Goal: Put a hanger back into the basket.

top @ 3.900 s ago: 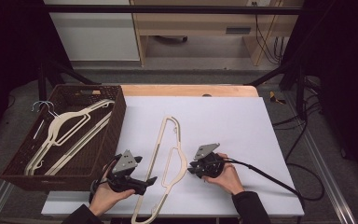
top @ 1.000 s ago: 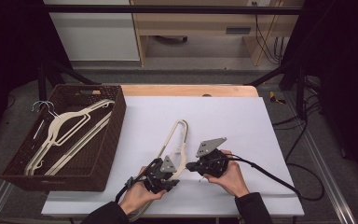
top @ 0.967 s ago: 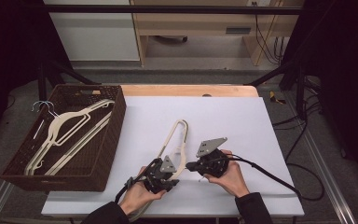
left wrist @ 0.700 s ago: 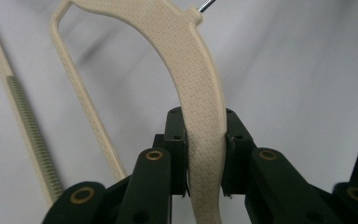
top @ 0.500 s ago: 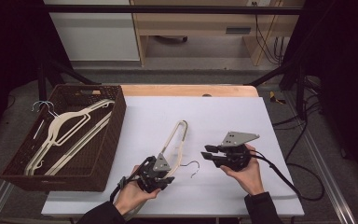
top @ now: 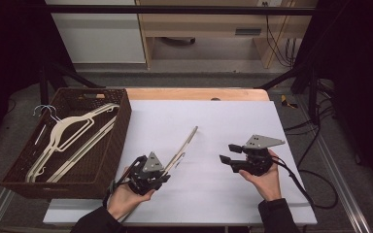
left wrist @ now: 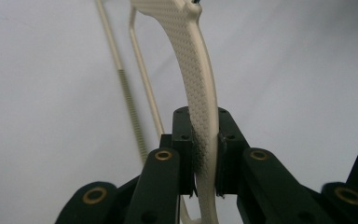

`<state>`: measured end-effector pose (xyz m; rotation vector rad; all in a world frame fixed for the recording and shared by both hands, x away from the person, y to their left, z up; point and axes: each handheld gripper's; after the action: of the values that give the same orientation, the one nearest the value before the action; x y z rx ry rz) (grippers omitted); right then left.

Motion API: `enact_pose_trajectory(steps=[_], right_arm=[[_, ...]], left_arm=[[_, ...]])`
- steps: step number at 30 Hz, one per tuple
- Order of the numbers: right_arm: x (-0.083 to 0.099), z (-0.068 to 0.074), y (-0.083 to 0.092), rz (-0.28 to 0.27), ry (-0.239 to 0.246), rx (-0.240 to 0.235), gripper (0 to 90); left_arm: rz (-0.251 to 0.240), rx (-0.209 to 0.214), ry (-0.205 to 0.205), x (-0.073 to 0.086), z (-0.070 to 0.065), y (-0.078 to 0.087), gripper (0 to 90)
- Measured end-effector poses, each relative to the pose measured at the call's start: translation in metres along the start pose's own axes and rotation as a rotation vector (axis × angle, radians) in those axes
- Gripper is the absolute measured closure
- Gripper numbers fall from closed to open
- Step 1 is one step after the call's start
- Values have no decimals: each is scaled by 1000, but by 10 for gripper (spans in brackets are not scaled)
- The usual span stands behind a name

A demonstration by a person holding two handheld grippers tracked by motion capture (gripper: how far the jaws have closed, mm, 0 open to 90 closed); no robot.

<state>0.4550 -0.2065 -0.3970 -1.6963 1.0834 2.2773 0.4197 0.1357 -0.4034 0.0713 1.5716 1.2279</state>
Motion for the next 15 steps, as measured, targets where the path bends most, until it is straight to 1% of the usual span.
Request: enact_pose_trajectory(steps=[4, 6, 8, 9, 11, 13, 15], right_arm=[[1, -1, 2, -3, 5, 12, 402], [1, 0, 3, -4, 7, 9, 372], [1, 0, 5, -10, 8, 14, 346], [1, 0, 5, -13, 11, 16, 332], [1, 1, 7, -23, 9, 19, 305], [1, 1, 9, -38, 5, 23, 275], [1, 0, 11, -51, 2, 24, 245]], left_arm=[[-14, -17, 13, 0, 7, 7, 837], [-23, -22, 22, 0, 10, 10, 855], [-36, 3, 33, 1, 14, 14, 861], [-43, 5, 41, 1, 15, 15, 861], [-53, -1, 37, 0, 16, 19, 861], [-62, 5, 46, 0, 18, 22, 861], [-75, 11, 46, -1, 20, 26, 861]])
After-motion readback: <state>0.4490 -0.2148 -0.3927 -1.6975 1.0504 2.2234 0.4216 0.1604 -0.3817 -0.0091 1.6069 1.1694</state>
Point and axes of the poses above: each handheld gripper's, and its own axes: y roughly backward along the jaws, x roughly out of its underside, z roughly to its left, and after that the axes turned 7 degrees about -x, right-handed
